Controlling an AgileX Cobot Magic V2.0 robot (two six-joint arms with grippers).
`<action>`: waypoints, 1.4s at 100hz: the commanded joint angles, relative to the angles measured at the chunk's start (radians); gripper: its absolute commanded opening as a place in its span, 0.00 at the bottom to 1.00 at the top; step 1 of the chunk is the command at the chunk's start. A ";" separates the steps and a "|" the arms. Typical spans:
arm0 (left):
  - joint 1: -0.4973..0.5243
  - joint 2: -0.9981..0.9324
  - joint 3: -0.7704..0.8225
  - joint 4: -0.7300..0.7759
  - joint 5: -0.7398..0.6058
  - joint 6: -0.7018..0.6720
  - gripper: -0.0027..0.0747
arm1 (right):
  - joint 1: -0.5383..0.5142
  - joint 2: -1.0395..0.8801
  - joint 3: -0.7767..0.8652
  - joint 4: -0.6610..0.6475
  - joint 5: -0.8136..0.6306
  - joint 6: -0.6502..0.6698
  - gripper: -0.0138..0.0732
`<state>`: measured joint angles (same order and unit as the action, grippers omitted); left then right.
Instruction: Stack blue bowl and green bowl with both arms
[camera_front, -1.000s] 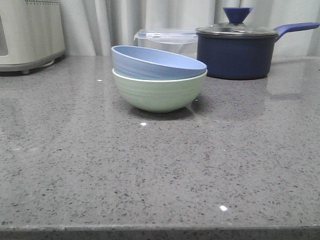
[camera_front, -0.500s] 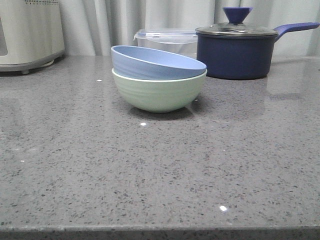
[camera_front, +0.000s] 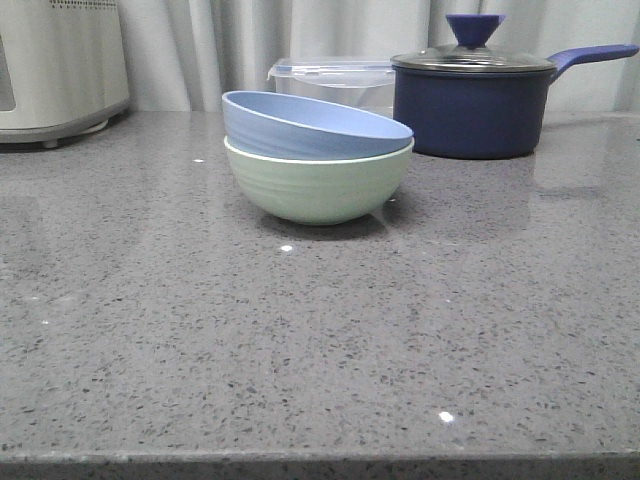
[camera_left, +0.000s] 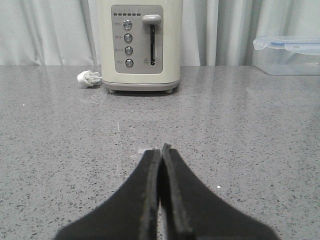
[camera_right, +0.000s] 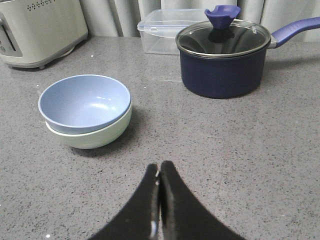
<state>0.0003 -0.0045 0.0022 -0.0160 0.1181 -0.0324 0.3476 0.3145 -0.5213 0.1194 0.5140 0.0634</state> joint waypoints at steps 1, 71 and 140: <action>0.000 -0.035 0.041 -0.008 -0.091 -0.001 0.01 | -0.005 0.010 -0.025 -0.005 -0.071 -0.014 0.07; 0.000 -0.035 0.041 -0.008 -0.091 -0.001 0.01 | -0.005 0.010 -0.025 -0.005 -0.071 -0.014 0.07; 0.000 -0.035 0.041 -0.008 -0.091 -0.001 0.01 | -0.054 0.015 0.104 -0.041 -0.353 -0.014 0.07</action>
<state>0.0003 -0.0045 0.0022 -0.0160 0.1119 -0.0324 0.3191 0.3145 -0.4278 0.0944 0.3565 0.0634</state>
